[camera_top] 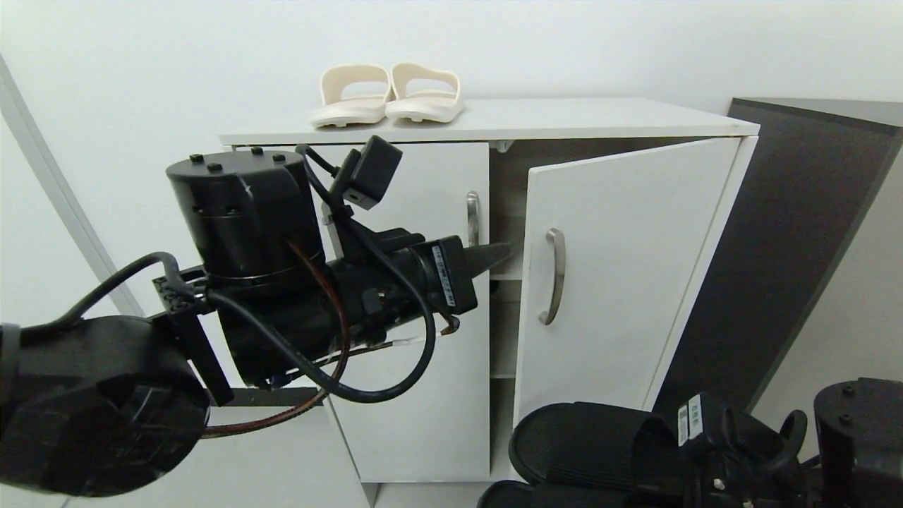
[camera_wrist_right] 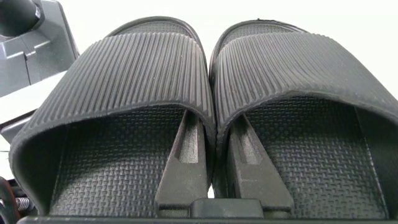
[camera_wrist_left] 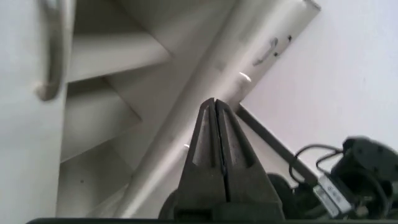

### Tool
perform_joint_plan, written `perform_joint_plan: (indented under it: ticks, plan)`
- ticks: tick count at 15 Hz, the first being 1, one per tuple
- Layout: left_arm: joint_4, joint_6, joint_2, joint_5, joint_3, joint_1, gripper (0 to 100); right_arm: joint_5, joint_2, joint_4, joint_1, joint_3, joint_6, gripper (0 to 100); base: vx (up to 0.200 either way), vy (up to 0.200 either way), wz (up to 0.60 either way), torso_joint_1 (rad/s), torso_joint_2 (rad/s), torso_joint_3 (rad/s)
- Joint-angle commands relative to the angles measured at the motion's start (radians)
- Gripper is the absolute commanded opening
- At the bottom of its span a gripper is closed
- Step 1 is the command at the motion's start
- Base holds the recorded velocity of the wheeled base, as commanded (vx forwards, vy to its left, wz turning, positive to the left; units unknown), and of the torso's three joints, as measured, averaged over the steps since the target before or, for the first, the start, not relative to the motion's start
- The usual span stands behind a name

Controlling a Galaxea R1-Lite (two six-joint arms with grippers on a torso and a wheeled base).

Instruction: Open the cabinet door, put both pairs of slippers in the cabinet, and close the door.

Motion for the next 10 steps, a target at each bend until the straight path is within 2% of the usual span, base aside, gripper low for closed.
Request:
perform_joint_plan:
  ticks: [1, 4, 8, 10]
  plan:
    - [-0.002, -0.022, 0.061, -0.001, -0.066, 0.028, 0, 0.0, -0.002, 0.0, 0.015, 0.0, 0.001, 0, 0.0, 0.0, 0.0, 0.0, 0.0, 0.0]
    - [0.0, -0.023, 0.139, 0.0, -0.156, 0.028, 0, 0.001, -0.001, 0.0, 0.041, 0.012, 0.001, 0, 0.0, 0.0, 0.0, 0.0, 0.0, 0.0]
    - [0.0, -0.023, 0.193, 0.008, -0.194, 0.026, 0, 0.001, 0.001, 0.001, 0.081, 0.034, -0.001, 0, 0.0, 0.0, 0.0, 0.0, 0.0, 0.0]
    - [0.0, -0.028, 0.203, 0.013, -0.202, 0.028, 0, 0.001, 0.005, 0.003, 0.097, 0.041, -0.001, 0, -0.2, 0.0, 0.0, 0.005, 0.0, 0.002]
